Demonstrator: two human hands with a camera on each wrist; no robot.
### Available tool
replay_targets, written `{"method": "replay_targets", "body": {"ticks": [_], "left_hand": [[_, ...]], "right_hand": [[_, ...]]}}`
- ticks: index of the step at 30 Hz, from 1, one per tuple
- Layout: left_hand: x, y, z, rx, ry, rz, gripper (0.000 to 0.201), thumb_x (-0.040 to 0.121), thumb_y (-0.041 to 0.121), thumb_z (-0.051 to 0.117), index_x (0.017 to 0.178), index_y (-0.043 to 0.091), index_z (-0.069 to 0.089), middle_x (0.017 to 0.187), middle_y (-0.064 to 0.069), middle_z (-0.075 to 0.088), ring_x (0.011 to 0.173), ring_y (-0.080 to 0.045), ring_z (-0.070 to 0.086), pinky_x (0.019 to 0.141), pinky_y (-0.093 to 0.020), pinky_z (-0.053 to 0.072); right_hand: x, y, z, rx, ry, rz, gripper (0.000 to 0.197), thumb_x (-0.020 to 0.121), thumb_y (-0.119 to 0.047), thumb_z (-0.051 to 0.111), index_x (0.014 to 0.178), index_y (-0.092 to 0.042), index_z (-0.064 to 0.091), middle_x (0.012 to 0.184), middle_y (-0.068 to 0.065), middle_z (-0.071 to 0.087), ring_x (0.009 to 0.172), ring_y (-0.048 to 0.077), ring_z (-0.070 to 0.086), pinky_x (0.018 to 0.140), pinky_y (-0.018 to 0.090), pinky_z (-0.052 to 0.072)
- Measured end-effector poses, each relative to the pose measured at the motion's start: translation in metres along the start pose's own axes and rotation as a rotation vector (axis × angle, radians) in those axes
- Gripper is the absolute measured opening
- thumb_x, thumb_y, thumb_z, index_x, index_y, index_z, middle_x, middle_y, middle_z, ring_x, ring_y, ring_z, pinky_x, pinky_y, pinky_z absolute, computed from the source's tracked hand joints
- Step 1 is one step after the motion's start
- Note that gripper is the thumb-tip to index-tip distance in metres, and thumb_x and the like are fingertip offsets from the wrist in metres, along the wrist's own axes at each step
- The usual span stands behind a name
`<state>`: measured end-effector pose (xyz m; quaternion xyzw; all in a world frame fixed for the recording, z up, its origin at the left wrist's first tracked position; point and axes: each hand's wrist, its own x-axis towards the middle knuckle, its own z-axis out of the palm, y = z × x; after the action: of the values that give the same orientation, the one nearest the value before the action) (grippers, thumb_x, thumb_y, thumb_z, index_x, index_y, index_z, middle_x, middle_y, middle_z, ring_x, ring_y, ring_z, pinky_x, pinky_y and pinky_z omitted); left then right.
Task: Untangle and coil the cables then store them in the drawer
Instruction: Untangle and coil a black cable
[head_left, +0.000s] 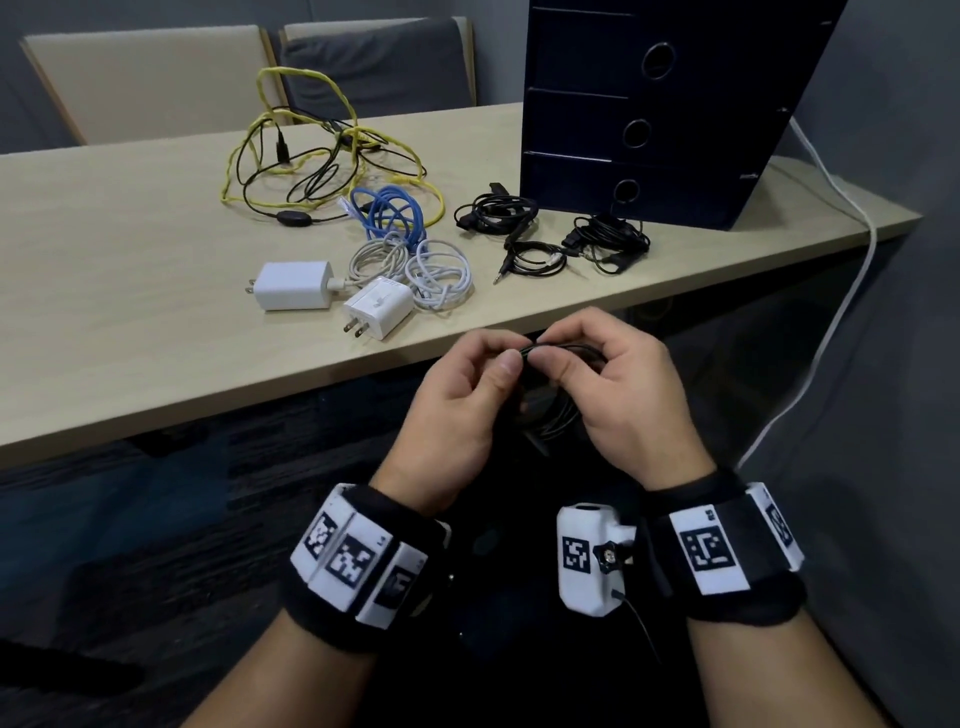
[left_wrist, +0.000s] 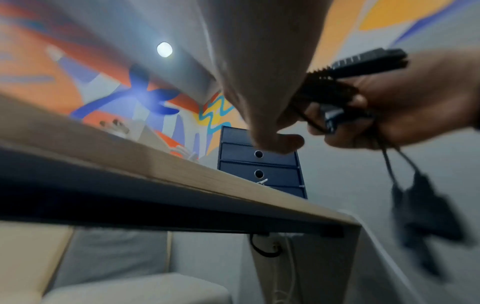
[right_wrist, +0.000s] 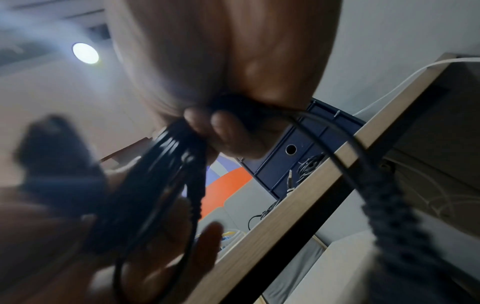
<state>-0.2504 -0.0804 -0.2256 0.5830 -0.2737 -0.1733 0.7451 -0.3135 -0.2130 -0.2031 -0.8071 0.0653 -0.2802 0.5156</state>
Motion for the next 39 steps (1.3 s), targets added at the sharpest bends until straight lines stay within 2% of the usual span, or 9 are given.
{"method": "replay_targets", "body": {"ticks": [3,7,11,15,18,21,24,29,39], "left_hand": [[-0.001,-0.002,0.005,0.083,0.097,0.104,0.014,0.093,0.022,0.047,0.098,0.015,0.058,0.065,0.003,0.056,0.060,-0.012,0.052,0.070,-0.043,0.051],[0.002,0.001,0.000,0.138,0.213,0.162,0.011,0.095,0.021,0.044,0.090,0.019,0.053,0.059,-0.003,0.045,0.054,-0.017,0.046,0.053,-0.025,0.051],[0.008,0.005,-0.011,0.190,0.237,0.196,0.016,0.101,0.009,0.044,0.090,0.019,0.051,0.059,0.001,0.046,0.050,-0.009,0.047,0.051,-0.022,0.050],[0.006,0.003,-0.011,0.244,0.206,0.222,0.011,0.097,0.018,0.045,0.090,0.021,0.052,0.053,0.005,0.050,0.049,-0.009,0.048,0.052,-0.018,0.047],[0.006,0.003,-0.011,0.251,0.217,0.215,0.014,0.101,0.012,0.044,0.091,0.018,0.052,0.055,0.002,0.051,0.050,-0.009,0.049,0.052,-0.017,0.045],[0.008,0.006,-0.014,0.247,0.222,0.223,0.016,0.101,0.008,0.043,0.092,0.017,0.052,0.054,0.004,0.050,0.050,-0.008,0.049,0.052,-0.016,0.045],[0.008,0.006,-0.014,0.254,0.196,0.224,0.014,0.100,0.011,0.044,0.091,0.018,0.051,0.055,0.001,0.048,0.049,-0.008,0.048,0.051,-0.014,0.043],[0.006,0.002,-0.011,0.260,0.172,0.217,0.014,0.100,0.013,0.044,0.090,0.020,0.051,0.052,0.005,0.048,0.049,-0.009,0.047,0.052,-0.016,0.042],[0.006,-0.004,-0.006,0.181,0.168,0.145,0.008,0.091,0.028,0.047,0.089,0.029,0.055,0.066,0.004,0.054,0.063,-0.009,0.054,0.051,-0.023,0.049]], "right_hand": [[0.000,-0.004,0.001,0.109,-0.059,0.045,0.012,0.085,-0.010,0.072,0.085,-0.021,0.067,0.072,-0.005,0.069,0.062,0.001,0.063,0.059,0.013,0.046],[-0.003,0.001,-0.008,0.150,-0.141,0.133,0.017,0.083,-0.019,0.072,0.096,-0.026,0.065,0.085,-0.001,0.067,0.045,0.002,0.047,0.045,0.016,0.038],[-0.012,0.018,-0.022,0.067,-0.198,0.136,0.017,0.092,-0.013,0.064,0.094,-0.030,0.067,0.067,-0.012,0.061,0.053,0.001,0.048,0.057,0.018,0.040],[-0.018,0.029,-0.024,-0.043,-0.255,0.160,0.009,0.088,-0.035,0.060,0.095,-0.037,0.066,0.068,-0.011,0.062,0.064,0.006,0.055,0.069,0.029,0.046],[-0.018,0.033,-0.026,-0.205,-0.325,0.177,0.012,0.093,-0.032,0.062,0.092,-0.021,0.067,0.080,-0.003,0.068,0.075,0.008,0.061,0.078,0.032,0.047],[-0.021,0.035,-0.026,-0.310,-0.360,0.208,0.013,0.094,-0.024,0.062,0.085,-0.015,0.067,0.082,-0.002,0.066,0.076,0.006,0.059,0.071,0.019,0.043],[-0.022,0.038,-0.020,-0.224,-0.210,0.323,0.020,0.096,-0.020,0.059,0.078,-0.011,0.063,0.057,-0.006,0.057,0.051,0.007,0.053,0.054,0.020,0.043],[-0.016,0.026,-0.003,0.532,0.146,0.454,0.024,0.101,-0.005,0.045,0.078,-0.005,0.053,0.070,0.008,0.059,0.054,0.014,0.059,0.055,0.028,0.057],[-0.006,0.016,0.016,0.826,0.252,0.514,0.022,0.100,-0.007,0.046,0.080,-0.004,0.056,0.073,0.007,0.061,0.060,0.012,0.065,0.054,0.024,0.055]]}}
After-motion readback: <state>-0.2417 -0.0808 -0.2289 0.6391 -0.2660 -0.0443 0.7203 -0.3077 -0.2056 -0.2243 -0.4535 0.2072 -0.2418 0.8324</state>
